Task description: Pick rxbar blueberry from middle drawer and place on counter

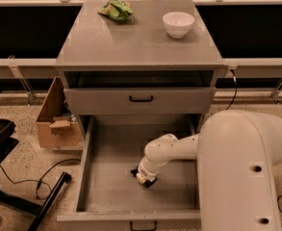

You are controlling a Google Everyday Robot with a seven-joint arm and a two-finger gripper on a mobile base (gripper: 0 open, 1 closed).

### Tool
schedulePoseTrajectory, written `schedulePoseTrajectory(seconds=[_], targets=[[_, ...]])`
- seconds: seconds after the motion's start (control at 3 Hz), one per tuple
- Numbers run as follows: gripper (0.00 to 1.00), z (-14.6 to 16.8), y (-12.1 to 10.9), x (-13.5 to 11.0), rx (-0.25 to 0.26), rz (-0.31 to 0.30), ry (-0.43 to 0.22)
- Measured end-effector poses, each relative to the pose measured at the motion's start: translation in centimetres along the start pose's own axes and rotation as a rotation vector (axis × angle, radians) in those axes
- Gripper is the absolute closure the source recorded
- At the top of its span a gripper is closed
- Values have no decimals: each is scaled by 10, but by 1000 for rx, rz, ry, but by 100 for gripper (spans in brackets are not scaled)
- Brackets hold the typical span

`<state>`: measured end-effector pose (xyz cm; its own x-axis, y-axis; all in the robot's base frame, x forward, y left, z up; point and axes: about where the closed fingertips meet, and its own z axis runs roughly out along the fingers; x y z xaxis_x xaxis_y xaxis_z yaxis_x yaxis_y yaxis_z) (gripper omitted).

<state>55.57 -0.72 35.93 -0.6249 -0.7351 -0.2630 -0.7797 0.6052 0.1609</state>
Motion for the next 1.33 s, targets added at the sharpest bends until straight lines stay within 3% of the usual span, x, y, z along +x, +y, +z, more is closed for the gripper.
schedulePoseTrajectory(seconds=[0.33,0.67,1.0,1.33], targets=[[100,-4,0,-1,0,0,0],[100,-47,10,-1,-11,-28,-66],[100,-136,36,-17,-46,-81,-190],[100,-219,36,-12,-71,-114,-276]])
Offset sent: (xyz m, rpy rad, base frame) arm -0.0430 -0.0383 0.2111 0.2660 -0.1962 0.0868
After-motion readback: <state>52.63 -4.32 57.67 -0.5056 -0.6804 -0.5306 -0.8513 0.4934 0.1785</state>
